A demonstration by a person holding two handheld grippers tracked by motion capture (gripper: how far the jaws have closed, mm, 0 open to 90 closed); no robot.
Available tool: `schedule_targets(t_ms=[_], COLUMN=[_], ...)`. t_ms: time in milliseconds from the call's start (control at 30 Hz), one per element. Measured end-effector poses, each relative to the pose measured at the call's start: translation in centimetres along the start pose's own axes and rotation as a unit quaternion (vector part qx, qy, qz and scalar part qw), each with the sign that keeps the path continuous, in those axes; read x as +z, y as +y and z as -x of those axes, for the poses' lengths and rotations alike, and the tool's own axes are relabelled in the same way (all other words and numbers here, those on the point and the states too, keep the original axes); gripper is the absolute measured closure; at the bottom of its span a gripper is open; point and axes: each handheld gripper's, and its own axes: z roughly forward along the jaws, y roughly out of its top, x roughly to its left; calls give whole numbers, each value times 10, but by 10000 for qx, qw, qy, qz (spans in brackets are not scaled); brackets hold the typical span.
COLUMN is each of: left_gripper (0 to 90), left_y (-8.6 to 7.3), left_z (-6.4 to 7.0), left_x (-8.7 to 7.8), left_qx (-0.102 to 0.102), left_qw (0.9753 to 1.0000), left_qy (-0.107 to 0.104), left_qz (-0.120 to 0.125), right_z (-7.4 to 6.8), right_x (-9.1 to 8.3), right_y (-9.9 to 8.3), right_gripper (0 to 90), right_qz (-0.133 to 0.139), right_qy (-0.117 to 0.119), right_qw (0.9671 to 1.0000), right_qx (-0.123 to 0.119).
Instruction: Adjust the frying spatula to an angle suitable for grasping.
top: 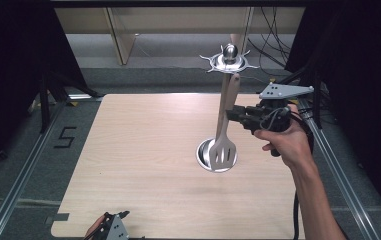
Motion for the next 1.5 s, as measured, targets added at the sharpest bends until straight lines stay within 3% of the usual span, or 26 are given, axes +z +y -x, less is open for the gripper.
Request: schedule_targets(t_ms=[100, 133, 267, 367, 400, 433, 467, 633, 667, 733, 867, 900, 933, 1100, 1133, 1200, 1267, 1333, 1367, 1433, 1467, 1500], left_gripper=[158, 159, 159, 159, 159, 159, 159, 159, 159, 159, 159, 159, 159, 159, 159, 159, 159, 159, 159, 159, 159, 159], left_y=[-1, 0, 0, 0, 0, -1, 0, 0, 0, 0, 0, 0, -1, -1, -1, -1, -2, -1, -1, -1, 0, -1], left_z=[2, 0, 0, 0, 0, 3, 2, 0, 1, 2, 3, 2, 2, 2, 0, 0, 2, 3, 3, 3, 0, 1], left_x=[0, 0, 0, 0, 0, 1, 1, 0, 1, 0, 0, 0, 0, 0, 1, 0, 1, 2, 2, 1, 1, 0], left_qx=[-110, -12, 1, 17, 17, -150, -33, 48, -54, -45, -164, -156, -148, -100, 8, 15, -126, -138, -129, -170, 47, -53], left_qw=[9999, 10000, 10000, 10000, 10000, 9999, 10000, 10000, 10000, 10000, 9998, 9998, 9999, 9999, 10000, 10000, 9999, 9999, 9999, 9998, 10000, 10000], left_qy=[-50, -45, -1, -43, -43, -29, -15, 25, 0, 1, -53, -54, -53, -63, -39, -39, -33, -36, -35, -60, -68, -39], left_qz=[-27, 12, 0, -27, -27, -52, -28, -73, 4, -2, -48, -57, -5, -33, 31, 27, -29, -14, -14, 13, 16, -62], right_z=[0, 0, -1, -2, -2, -3, -1, 0, 0, -2, -5, -3, -5, -5, -5, -4, -5, -3, -4, -3, -3, -1], right_x=[-1, -1, -8, -13, -13, -15, -17, -22, -24, -25, -27, -27, -27, -30, -30, -30, -31, -30, -31, -30, -29, -28], right_y=[-3, -4, -9, -14, -14, -15, -18, -28, -31, -38, -48, -50, -52, -63, -66, -68, -76, -79, -80, -81, -83, -84], right_gripper=[732, 728, 705, 698, 698, 692, 692, 677, 667, 654, 619, 617, 612, 556, 554, 551, 537, 524, 522, 515, 498, 490], right_qz=[83, 139, 262, 307, 307, 218, 256, 324, 346, 394, 267, 298, 288, 263, 333, 342, 398, 364, 305, 372, 292, 294], right_qy=[-12, -18, -57, -204, -204, -188, -200, -192, -237, -226, -297, -325, -285, -408, -417, -368, -399, -415, -430, -459, -534, -527], right_qw=[9999, 9997, 9993, 9993, 9993, 9995, 9993, 9990, 9989, 9987, 9987, 9989, 9988, 9982, 9981, 9982, 9976, 9978, 9975, 9975, 9974, 9976], right_qx=[120, 182, 244, 76, 76, 134, 176, 230, 194, 230, 313, 178, 285, 349, 322, 325, 410, 356, 468, 383, 384, 334])
